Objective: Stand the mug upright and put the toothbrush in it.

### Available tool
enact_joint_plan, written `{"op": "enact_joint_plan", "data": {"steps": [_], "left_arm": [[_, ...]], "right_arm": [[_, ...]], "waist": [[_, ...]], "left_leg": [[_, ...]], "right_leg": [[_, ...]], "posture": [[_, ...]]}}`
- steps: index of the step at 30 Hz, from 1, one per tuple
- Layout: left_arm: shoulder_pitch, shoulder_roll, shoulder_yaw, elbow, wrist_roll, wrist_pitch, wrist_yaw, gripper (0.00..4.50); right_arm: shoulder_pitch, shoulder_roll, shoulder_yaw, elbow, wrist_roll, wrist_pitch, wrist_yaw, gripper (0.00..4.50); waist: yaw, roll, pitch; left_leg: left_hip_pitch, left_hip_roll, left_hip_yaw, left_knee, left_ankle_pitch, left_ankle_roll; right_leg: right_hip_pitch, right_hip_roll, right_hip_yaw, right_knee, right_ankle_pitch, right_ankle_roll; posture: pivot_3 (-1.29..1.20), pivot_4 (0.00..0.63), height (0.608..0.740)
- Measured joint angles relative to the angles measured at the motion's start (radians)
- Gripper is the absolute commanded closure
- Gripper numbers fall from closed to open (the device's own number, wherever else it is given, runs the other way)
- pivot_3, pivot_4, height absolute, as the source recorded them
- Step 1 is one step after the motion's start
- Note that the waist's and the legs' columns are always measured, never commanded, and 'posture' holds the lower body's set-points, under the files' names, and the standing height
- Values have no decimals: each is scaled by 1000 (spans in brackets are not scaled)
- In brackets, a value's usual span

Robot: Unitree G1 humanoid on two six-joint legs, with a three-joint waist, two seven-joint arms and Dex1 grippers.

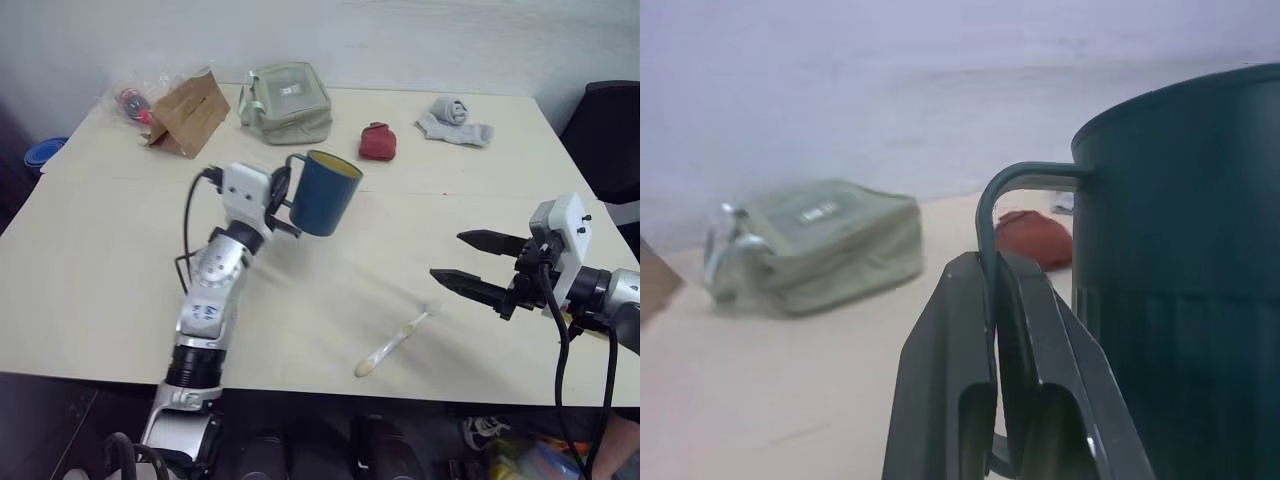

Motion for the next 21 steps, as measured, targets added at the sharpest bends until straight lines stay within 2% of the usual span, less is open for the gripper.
{"op": "enact_joint_plan", "data": {"steps": [6,12,18,21], "left_arm": [[30,-47,-84,215,79,-239,-10,4489],[55,-49,-77,281,93,-327,-3,4489],[167,27,-50,211,81,-275,-62,2786],[215,67,-31,107,54,-202,-100,1878]], "right_arm": [[33,-1,-57,-20,43,21,-33,0],[69,-3,-76,-46,68,33,-48,0],[79,-3,-76,-47,87,47,-61,0],[79,-1,-73,-47,92,57,-88,0]], "waist": [[1,0,0],[-1,1,-1],[-5,2,-1],[-4,2,-1]], "left_leg": [[-3,0,0,-1,-2,5],[-2,-1,0,-1,-3,6],[0,1,0,-1,-2,5],[-1,1,-1,-1,-2,5]], "right_leg": [[1,-2,-1,-6,3,3],[2,-2,-1,-7,3,4],[3,-4,0,-7,3,3],[3,-6,-1,-7,3,3]], "posture": [[0,150,740],[0,150,740],[0,150,740],[0,150,740]]}}
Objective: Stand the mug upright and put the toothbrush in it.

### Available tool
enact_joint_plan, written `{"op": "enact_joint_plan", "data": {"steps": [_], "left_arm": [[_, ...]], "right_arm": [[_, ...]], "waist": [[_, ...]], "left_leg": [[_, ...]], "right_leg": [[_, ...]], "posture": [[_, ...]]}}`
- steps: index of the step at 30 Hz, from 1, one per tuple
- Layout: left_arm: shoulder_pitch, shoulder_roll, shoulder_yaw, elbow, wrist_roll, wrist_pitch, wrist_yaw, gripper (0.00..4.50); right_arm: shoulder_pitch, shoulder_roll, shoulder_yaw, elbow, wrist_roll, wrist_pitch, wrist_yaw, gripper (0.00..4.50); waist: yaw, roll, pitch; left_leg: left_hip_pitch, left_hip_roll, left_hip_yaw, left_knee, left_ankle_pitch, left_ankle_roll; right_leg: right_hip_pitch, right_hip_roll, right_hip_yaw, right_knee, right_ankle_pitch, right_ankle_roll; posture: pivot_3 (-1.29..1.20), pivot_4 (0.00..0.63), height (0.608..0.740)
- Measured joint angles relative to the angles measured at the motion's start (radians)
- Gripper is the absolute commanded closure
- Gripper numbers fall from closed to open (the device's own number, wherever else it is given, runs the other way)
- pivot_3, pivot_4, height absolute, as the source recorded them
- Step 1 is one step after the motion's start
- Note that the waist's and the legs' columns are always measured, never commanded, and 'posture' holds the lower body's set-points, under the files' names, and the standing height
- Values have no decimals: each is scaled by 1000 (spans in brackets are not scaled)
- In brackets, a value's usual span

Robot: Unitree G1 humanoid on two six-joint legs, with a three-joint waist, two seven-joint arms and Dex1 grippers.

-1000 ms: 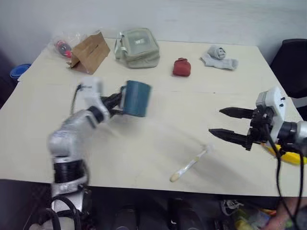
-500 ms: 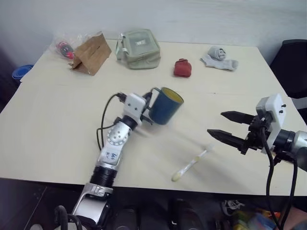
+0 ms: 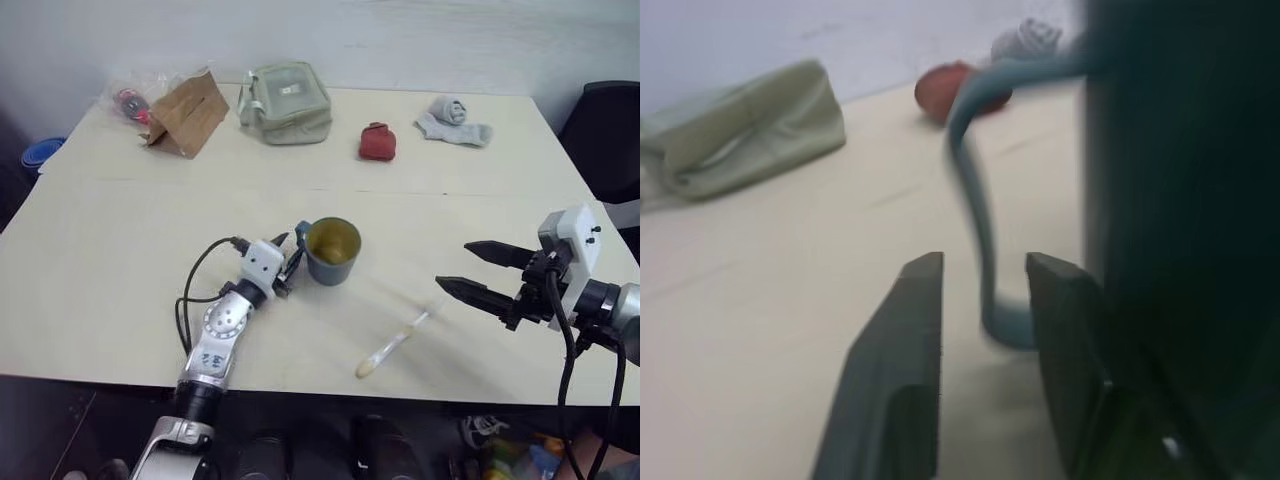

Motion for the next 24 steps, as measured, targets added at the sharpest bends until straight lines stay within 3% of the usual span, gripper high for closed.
{"op": "enact_joint_plan", "data": {"steps": [4,8,10,12,15,18,24], "left_arm": [[75,100,53,-198,-69,152,-77,680],[147,273,121,-409,-215,377,-224,680],[146,414,181,-492,-356,544,-339,680],[112,589,236,-535,-514,697,-502,680],[4,760,269,-546,-674,842,-701,680],[-120,825,235,-544,-761,911,-846,680],[-310,825,80,-500,-770,923,-1025,680]], "right_arm": [[17,26,13,-8,-5,4,-61,0],[38,76,44,-32,-29,37,-197,0],[39,154,37,-53,10,87,-340,0],[80,244,33,-88,91,139,-515,0],[152,321,58,-135,220,179,-708,0],[189,377,114,-165,308,173,-858,0],[219,394,193,-159,513,64,-1112,0]], "waist": [[-1,1,0],[-8,2,0],[-13,1,0],[-15,2,0],[-18,8,3],[-25,9,2],[-30,9,3]], "left_leg": [[0,0,-1,-1,0,-1],[-1,0,-2,-1,0,-1],[-2,1,-7,-1,1,-4],[-3,0,-13,-1,3,-7],[-4,-1,-15,-2,3,-7],[-4,-2,-13,-2,3,-7],[-3,-1,-11,-3,4,-6]], "right_leg": [[0,-2,-1,0,0,0],[0,-4,-1,0,-1,-1],[0,-5,0,-1,-1,-5],[0,-6,-4,0,-3,-9],[0,-7,-9,0,-5,-11],[1,-3,-14,0,-4,-10],[0,5,-11,0,-4,-9]], "posture": [[0,150,740],[0,150,740],[0,150,740],[0,150,740],[0,150,740],[0,150,740],[0,150,740]]}}
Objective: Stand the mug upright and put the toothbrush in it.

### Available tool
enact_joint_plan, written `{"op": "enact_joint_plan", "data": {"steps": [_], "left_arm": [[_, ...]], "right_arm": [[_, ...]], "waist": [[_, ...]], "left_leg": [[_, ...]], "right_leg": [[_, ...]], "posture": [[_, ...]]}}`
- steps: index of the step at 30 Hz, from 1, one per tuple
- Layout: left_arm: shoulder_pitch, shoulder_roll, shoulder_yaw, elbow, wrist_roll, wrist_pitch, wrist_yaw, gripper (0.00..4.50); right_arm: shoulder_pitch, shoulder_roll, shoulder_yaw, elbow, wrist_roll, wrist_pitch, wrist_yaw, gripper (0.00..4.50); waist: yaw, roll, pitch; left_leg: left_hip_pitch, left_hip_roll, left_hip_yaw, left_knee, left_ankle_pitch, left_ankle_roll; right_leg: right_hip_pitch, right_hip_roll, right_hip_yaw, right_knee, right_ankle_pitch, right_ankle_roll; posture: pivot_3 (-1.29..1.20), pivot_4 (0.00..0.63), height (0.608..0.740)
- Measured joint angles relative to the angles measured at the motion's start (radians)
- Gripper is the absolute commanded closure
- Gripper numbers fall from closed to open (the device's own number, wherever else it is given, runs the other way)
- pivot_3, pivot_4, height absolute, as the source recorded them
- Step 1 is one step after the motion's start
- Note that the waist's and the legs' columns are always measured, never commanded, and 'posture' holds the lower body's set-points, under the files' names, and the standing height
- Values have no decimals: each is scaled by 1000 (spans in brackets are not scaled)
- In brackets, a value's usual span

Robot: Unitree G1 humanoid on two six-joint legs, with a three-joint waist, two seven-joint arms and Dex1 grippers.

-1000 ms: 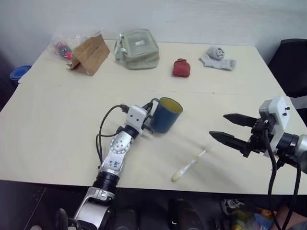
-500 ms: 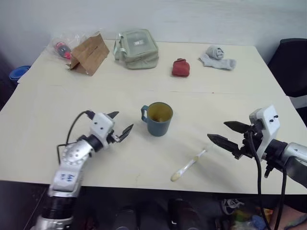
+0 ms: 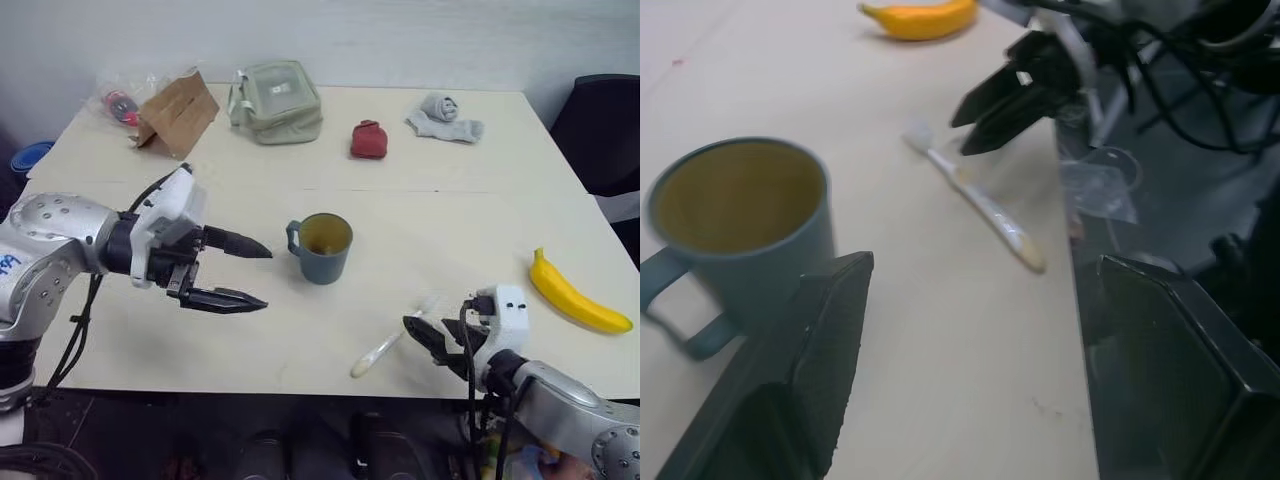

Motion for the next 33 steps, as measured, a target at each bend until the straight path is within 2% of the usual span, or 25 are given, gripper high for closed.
{"op": "enact_joint_plan", "data": {"steps": [5,12,16,21,30,33], "left_arm": [[-129,-22,-68,64,55,-43,-75,680],[-179,-54,-107,94,95,-74,-121,680],[-186,-58,-107,95,106,-78,-121,647],[-186,-58,-107,98,132,-91,-116,647],[-182,-58,-93,97,136,-91,-100,647],[-179,-58,-92,98,137,-92,-99,647]], "right_arm": [[-11,-11,106,63,135,-84,-54,0],[-86,-43,171,169,160,-128,-4,0],[-123,-43,203,233,129,-128,59,1221],[-154,-47,226,290,101,-121,94,3030],[-241,-75,285,341,-66,-67,227,3030],[-246,-71,285,354,-100,-59,264,3660]], "waist": [[2,0,0],[1,-3,-1],[-10,-6,-2],[-23,-6,-2],[-22,-8,-4],[-21,-10,-5]], "left_leg": [[0,0,0,0,0,1],[0,1,-1,1,0,2],[0,2,-1,1,-1,2],[0,3,-2,0,0,2],[1,3,-2,0,0,2],[1,3,-2,0,0,2]], "right_leg": [[0,1,1,0,0,0],[0,1,4,0,0,0],[1,1,8,0,0,0],[0,0,8,1,0,0],[1,1,9,1,0,0],[1,0,9,1,0,0]], "posture": [[0,150,740],[0,150,740],[0,150,740],[0,150,740],[0,150,740],[0,150,740]]}}
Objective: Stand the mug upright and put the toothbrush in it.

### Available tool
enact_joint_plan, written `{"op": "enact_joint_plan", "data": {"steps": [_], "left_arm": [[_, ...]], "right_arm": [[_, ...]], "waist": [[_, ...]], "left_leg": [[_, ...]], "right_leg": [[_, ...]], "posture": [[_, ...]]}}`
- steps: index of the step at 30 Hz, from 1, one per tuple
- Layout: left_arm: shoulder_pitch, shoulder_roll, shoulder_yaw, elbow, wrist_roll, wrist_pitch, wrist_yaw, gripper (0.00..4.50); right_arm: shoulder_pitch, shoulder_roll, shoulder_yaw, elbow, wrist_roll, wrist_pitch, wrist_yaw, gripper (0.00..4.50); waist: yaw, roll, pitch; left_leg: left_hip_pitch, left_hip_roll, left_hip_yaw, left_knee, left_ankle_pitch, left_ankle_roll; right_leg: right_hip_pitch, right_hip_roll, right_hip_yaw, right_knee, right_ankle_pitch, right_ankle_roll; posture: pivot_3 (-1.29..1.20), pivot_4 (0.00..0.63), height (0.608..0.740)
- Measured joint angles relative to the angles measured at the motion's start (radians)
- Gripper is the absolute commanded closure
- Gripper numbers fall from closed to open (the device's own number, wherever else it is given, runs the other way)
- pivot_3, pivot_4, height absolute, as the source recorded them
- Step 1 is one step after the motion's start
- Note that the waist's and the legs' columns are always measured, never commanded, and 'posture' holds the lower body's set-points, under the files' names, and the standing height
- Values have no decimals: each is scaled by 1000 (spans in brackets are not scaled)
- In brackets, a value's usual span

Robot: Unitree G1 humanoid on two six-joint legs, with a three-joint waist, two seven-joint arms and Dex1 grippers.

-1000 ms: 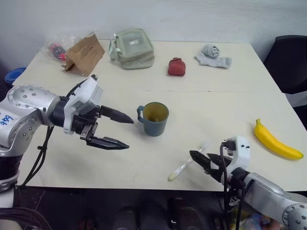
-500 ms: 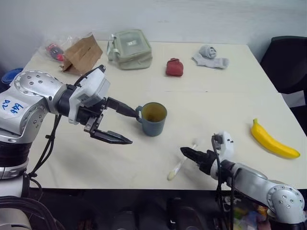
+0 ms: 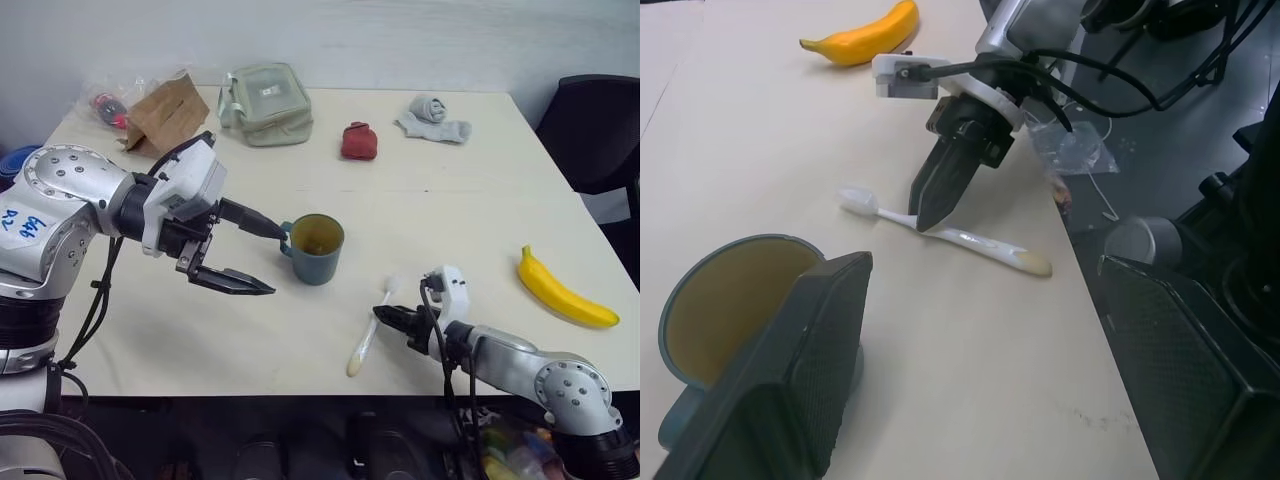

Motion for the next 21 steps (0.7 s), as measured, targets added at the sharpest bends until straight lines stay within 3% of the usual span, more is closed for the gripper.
{"op": "enact_joint_plan", "data": {"steps": [2,11,17,21], "left_arm": [[0,0,0,0,0,0,1,647],[31,0,43,14,-2,6,34,647],[161,3,246,21,-71,112,175,647],[221,3,348,-13,-94,148,262,647]], "right_arm": [[-3,11,0,15,-9,1,26,4124],[-31,57,-14,23,-77,-5,55,4140],[-250,-7,-191,108,-261,-124,19,4140],[-394,45,-176,100,-356,-216,104,4140]], "waist": [[0,0,0],[2,0,0],[2,8,6],[1,8,5]], "left_leg": [[0,0,0,0,0,0],[-1,-2,0,0,-1,1],[-6,-3,1,1,0,2],[-16,0,-2,0,0,-2]], "right_leg": [[0,0,0,0,0,0],[0,-2,0,0,1,2],[-5,-3,1,0,3,5],[-15,-1,-2,2,1,3]], "posture": [[0,150,740],[0,150,740],[0,150,740],[0,150,740]]}}
